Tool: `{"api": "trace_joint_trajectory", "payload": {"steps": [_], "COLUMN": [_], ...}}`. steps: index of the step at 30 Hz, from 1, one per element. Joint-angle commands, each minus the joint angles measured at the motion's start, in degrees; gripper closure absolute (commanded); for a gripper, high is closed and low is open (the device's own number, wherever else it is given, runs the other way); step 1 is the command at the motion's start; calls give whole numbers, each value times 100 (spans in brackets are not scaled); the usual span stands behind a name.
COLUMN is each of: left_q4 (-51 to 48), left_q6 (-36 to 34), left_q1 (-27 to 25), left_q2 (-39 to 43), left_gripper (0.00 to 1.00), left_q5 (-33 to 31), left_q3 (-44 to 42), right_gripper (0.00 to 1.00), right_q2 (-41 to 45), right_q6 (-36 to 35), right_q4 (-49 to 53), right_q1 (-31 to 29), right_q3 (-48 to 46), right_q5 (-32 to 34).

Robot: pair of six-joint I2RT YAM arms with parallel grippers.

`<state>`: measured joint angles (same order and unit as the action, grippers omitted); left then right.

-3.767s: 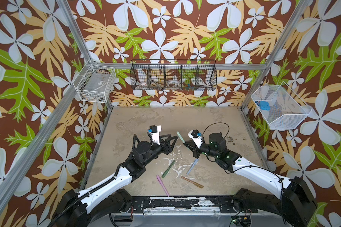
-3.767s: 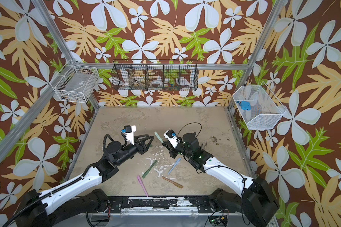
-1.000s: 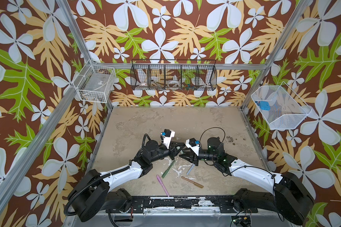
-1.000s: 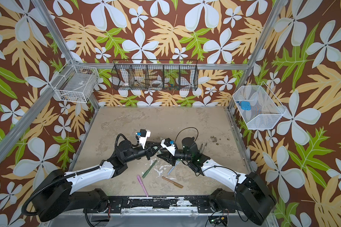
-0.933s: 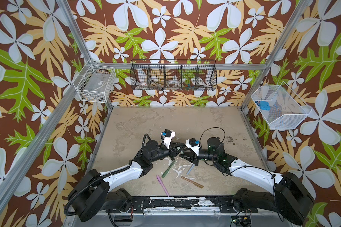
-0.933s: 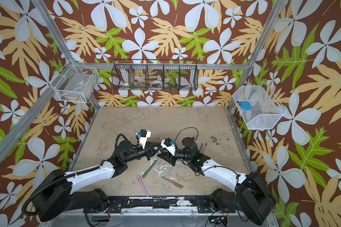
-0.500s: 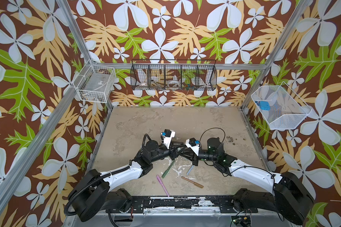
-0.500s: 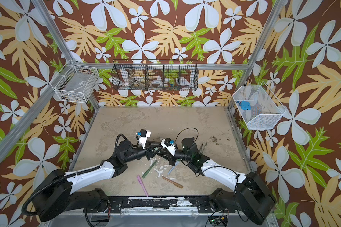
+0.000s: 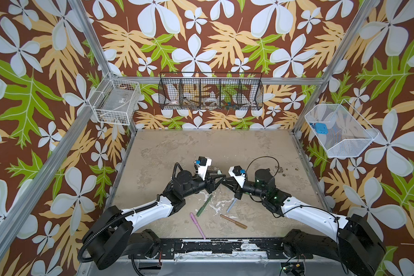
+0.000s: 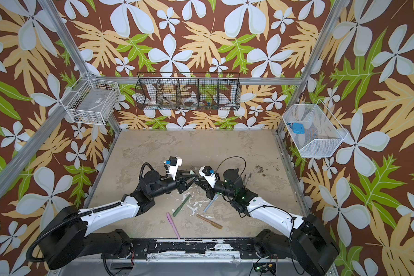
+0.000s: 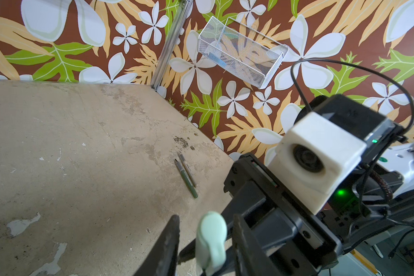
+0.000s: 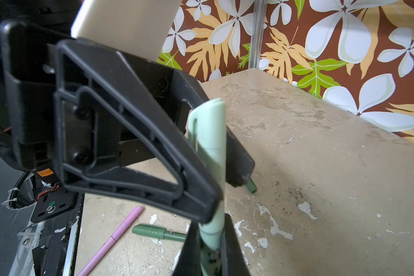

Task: Open the pen caps
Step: 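Pull the cap away with left gripper while right gripper holds the pen body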

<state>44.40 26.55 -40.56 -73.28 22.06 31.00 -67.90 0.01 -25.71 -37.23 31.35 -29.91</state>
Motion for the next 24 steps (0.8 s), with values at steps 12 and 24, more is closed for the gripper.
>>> {"api": "trace_joint_trajectory", "payload": {"steps": [12, 24], "left_q4": [209, 208], "left_q6": [0, -9], "left_q1": [4, 4], "left_q2": [-85, -117], "left_gripper": [75, 93], "left_q5": [112, 121], "left_q3": [47, 64], "right_gripper": [100, 100], "right_q2": [-69, -83], "right_q6": [43, 19], "right_q4": [-99, -104], "right_q1": [-12, -10], "right_q3": [60, 54], "right_q5": [-30, -77]}}
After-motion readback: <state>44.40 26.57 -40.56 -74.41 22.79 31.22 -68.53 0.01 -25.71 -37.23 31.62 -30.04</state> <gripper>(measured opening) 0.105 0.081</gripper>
